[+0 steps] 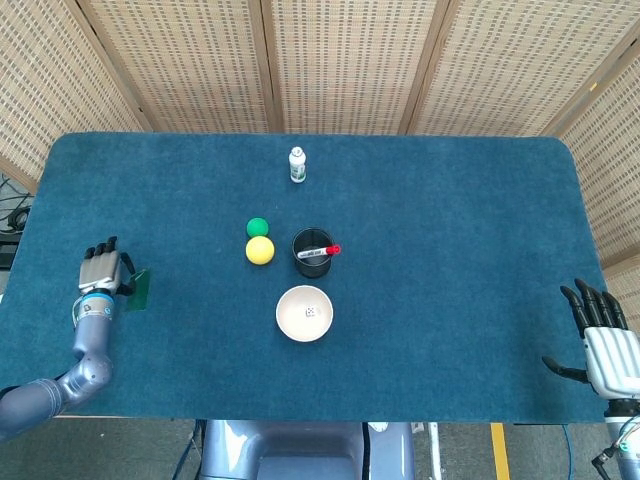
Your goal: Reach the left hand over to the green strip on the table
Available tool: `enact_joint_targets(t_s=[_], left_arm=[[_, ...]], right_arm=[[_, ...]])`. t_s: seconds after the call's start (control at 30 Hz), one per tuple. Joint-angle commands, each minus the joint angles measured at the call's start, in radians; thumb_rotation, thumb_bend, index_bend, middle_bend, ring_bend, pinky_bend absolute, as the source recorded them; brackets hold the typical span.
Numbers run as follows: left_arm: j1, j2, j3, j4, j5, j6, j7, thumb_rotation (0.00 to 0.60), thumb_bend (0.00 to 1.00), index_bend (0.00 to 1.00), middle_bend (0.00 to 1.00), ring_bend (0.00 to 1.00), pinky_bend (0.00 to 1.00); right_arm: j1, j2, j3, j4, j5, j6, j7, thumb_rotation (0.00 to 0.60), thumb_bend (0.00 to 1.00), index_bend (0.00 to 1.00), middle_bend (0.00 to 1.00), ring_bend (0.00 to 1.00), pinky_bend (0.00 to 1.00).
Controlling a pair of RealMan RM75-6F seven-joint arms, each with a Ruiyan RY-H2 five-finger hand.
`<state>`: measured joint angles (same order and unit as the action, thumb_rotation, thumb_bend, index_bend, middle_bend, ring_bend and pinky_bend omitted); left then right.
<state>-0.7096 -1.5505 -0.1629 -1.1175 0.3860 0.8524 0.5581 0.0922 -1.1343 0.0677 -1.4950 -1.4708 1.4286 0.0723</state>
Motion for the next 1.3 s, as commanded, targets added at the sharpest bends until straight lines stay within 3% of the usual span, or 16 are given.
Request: enact_joint_targets(t_s=[0.03,0.33,0.53,1.0,1.17,1.3], left_arm=[[0.0,-0.005,-0.002,0.004,-0.002,0.004,0.006,0.6,0.41,0.47,0.0,0.0,0.0],[0.0,-0.02,-0.008,0.017,-0.02,0.007,0.03,0.6,0.42,0.5,0.0,0.0,0.0],[0.002,-0.029,-0.013,0.026,-0.02,0.011,0.036,0.6,0.42,0.57,0.0,0.0,0.0],[0.006,-0.036,-0.025,0.024,-0.004,0.021,0.046,0.6,0.51,0.61,0.0,0.0,0.0],[0.018,-0.015,-0.019,-0.009,0.033,0.019,0.03,0.6,0.52,0.66,0.0,0.0,0.0],[0.06,0.052,0.001,-0.095,0.18,-0.003,-0.068,0.6,0.52,0.68,0.0,0.0,0.0]], right_arm=[[0.0,0.0,0.0,0.0,0.001,-0.001,0.0,0.6,0.0,0.0,0.0,0.0,0.0],[0.001,0.001,-0.001,0.001,0.001,-0.005,0.007,0.6,0.0,0.0,0.0,0.0,0.0],[0.001,0.002,-0.001,0.001,0.001,-0.005,0.011,0.6,0.0,0.0,0.0,0.0,0.0],[0.001,0.005,-0.002,0.001,0.0,-0.006,0.019,0.6,0.0,0.0,0.0,0.0,0.0],[0.002,0.005,-0.003,0.001,-0.001,-0.007,0.019,0.6,0.0,0.0,0.0,0.0,0.0],[0.002,0.005,-0.003,0.001,0.0,-0.008,0.019,0.6,0.0,0.0,0.0,0.0,0.0]])
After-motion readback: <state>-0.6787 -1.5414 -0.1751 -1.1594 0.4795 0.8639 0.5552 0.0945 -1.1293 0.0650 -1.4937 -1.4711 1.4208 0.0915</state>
